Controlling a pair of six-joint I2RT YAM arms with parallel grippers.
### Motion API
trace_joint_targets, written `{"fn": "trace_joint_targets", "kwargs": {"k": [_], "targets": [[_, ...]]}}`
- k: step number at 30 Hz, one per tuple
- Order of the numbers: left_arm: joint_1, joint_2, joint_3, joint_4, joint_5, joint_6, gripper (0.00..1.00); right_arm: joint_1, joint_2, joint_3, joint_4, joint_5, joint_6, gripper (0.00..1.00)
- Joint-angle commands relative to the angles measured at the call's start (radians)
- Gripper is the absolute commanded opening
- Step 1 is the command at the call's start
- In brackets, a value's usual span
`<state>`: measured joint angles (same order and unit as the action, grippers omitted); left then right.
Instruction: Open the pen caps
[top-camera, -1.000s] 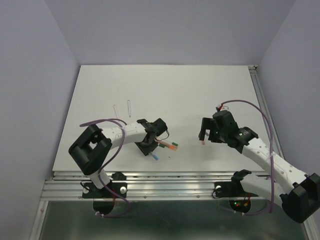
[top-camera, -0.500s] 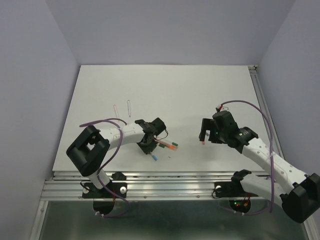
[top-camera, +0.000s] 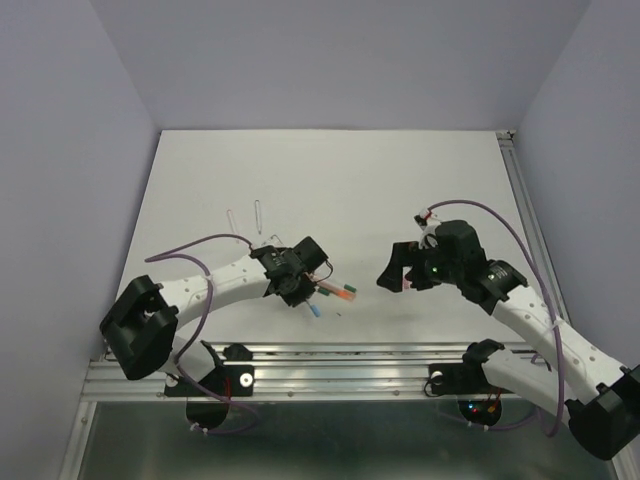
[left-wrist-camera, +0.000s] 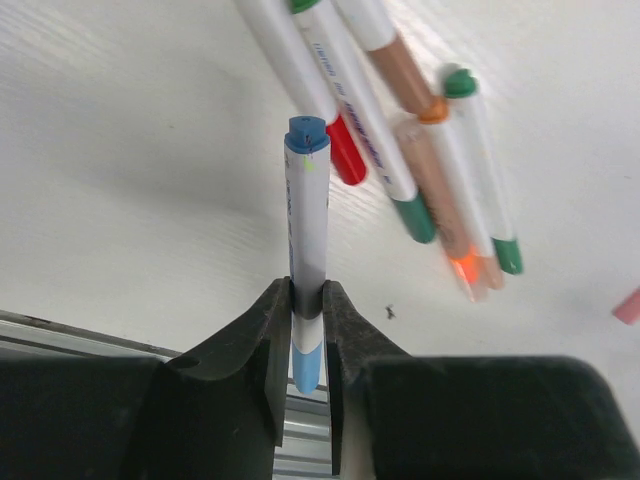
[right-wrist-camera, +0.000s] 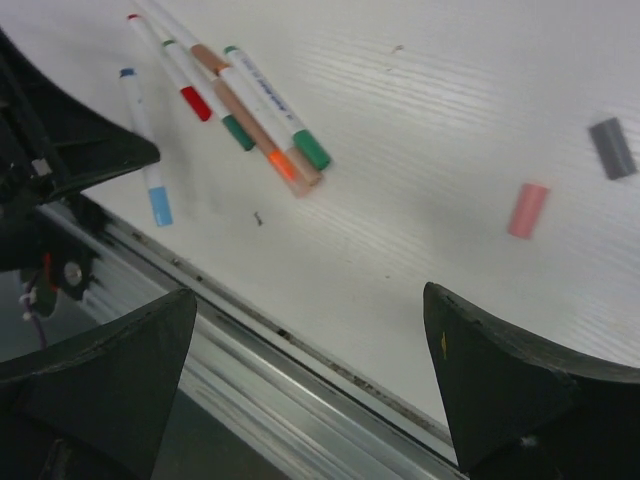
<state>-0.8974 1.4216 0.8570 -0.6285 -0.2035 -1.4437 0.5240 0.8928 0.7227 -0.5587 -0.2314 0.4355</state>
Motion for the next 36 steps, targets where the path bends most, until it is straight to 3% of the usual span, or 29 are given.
{"fn": "trace_joint_targets", "kwargs": {"k": [1, 9, 13, 17, 28, 36], "targets": [[-0.032, -0.084, 0.111, -0.031, -0.074, 0.020, 0.00, -0.002, 0.017, -0.022, 0.146, -0.298, -0.034, 1.00], [-0.078, -0.115, 0.254, 0.094, -0.166, 0.052, 0.00, 0.184, 0.095, 0.053, 0.293, -0.249, 0.023, 1.00], [-0.084, -0.112, 0.301, 0.150, -0.171, 0.062, 0.00, 0.257, 0.165, 0.113, 0.289, -0.076, 0.043, 0.98], [-0.090, -0.101, 0.329, 0.158, -0.177, 0.066, 0.00, 0.260, 0.195, 0.147, 0.292, 0.020, 0.063, 0.81], [-0.097, -0.085, 0.343, 0.156, -0.169, 0.074, 0.00, 0.261, 0.242, 0.179, 0.361, -0.005, 0.097, 0.63], [-0.097, -0.070, 0.353, 0.154, -0.163, 0.085, 0.00, 0.264, 0.258, 0.192, 0.385, -0.020, 0.120, 0.31]]}}
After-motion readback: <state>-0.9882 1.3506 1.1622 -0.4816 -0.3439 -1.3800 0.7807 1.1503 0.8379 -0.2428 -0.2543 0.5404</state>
